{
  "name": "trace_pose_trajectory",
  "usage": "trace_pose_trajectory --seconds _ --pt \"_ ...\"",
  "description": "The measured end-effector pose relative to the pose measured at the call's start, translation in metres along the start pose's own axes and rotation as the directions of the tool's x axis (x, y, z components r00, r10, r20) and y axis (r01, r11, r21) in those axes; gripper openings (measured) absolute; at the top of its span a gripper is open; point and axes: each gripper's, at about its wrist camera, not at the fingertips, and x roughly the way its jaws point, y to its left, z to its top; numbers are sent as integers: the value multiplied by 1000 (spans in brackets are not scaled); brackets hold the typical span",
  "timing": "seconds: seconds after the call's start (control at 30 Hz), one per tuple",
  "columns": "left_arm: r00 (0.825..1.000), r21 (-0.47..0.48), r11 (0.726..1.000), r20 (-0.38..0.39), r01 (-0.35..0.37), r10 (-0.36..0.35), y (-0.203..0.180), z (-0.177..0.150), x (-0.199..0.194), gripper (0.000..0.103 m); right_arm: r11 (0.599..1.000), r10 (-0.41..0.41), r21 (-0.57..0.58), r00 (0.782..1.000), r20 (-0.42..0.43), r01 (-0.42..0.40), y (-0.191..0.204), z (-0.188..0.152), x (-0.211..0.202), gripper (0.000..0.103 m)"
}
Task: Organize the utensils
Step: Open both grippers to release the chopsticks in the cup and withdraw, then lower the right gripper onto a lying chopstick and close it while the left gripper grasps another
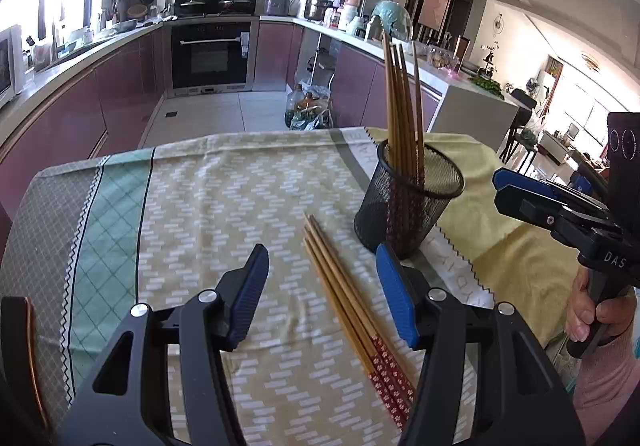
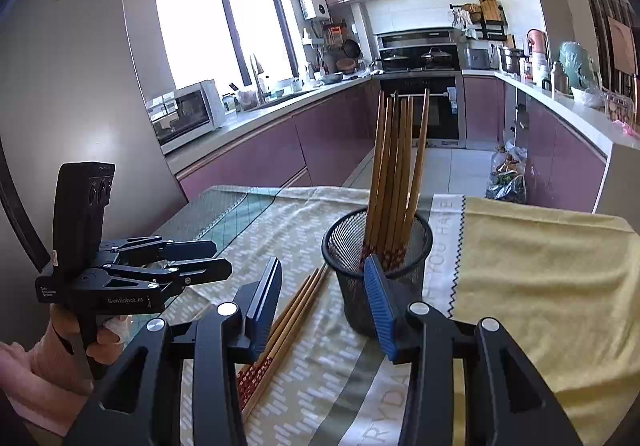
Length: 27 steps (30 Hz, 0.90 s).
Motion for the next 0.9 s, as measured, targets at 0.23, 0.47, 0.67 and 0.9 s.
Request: trace_pose_trajectory --seconds 0.23,0.47,0.67,0.9 --pt "996 4 999 -76 -38 38 -1 -32 16 56 1000 18 25 993 -114 -15 15 -31 30 41" --pt "988 9 999 -151 -34 35 -5 -54 34 57 1000 22 25 982 -190 -17 28 -52 51 41" --pt "984 16 1000 -177 -24 26 -10 -62 41 57 999 15 36 977 -214 -8 29 -60 56 41" --pt "983 38 998 -178 -44 50 -17 -63 46 57 999 14 47 973 -229 -3 28 -67 58 41"
